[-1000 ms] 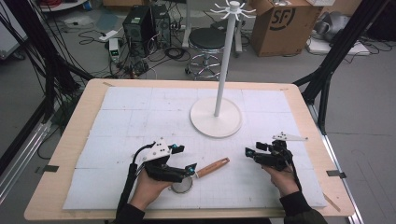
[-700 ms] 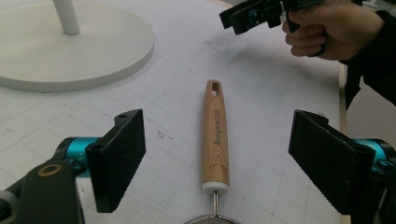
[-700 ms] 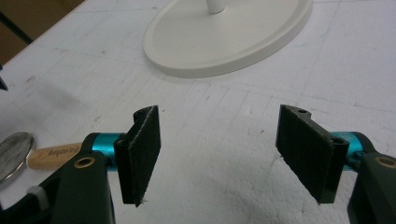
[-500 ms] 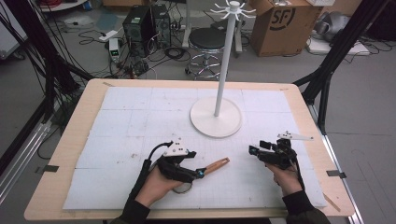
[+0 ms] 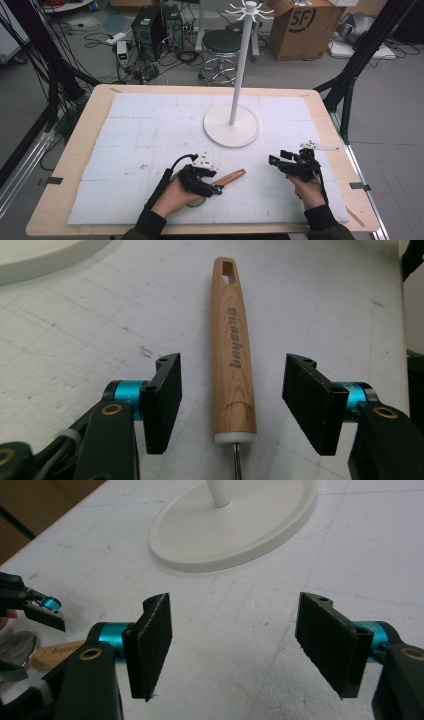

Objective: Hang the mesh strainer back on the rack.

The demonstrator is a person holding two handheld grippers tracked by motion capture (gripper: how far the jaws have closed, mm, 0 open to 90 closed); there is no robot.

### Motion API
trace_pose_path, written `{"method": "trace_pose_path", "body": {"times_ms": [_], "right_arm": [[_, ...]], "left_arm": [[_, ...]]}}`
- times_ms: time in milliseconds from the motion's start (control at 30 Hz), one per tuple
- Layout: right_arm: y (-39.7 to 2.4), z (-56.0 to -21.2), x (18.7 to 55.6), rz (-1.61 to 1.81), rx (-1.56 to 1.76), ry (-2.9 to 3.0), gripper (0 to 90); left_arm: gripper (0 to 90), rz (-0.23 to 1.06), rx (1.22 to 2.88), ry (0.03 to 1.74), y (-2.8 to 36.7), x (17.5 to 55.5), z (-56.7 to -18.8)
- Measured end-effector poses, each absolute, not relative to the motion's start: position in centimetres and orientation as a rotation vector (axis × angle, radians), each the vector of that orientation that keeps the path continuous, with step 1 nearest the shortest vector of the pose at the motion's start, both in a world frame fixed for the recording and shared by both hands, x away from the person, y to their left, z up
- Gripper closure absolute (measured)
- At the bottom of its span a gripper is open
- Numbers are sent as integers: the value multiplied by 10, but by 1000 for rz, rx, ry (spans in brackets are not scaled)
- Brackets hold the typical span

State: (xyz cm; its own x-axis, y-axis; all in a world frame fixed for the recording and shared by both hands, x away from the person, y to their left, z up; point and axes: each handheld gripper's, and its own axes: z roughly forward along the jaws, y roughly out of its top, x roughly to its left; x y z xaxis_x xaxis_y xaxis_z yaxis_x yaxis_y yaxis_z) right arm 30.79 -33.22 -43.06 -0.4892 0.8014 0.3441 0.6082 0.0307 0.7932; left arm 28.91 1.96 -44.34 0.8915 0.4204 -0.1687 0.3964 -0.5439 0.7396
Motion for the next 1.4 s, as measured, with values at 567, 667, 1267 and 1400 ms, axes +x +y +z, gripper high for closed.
{"method": "trace_pose_path", "body": {"times_ms": [567, 667, 1267, 1400], "right_arm": [[-330, -428, 306, 1429, 1441, 2083, 310], [-331, -426, 304, 1435, 1433, 2063, 315], [-333, -422, 300, 1420, 1418, 2010, 334], [-334, -422, 300, 1414, 1422, 2000, 334]], "left_arm": [[518, 173, 2326, 552, 2, 284, -445], [538, 191, 2354, 561, -1, 284, -443], [680, 186, 2351, 590, 0, 290, -441], [700, 127, 2298, 615, 8, 296, -442]]}}
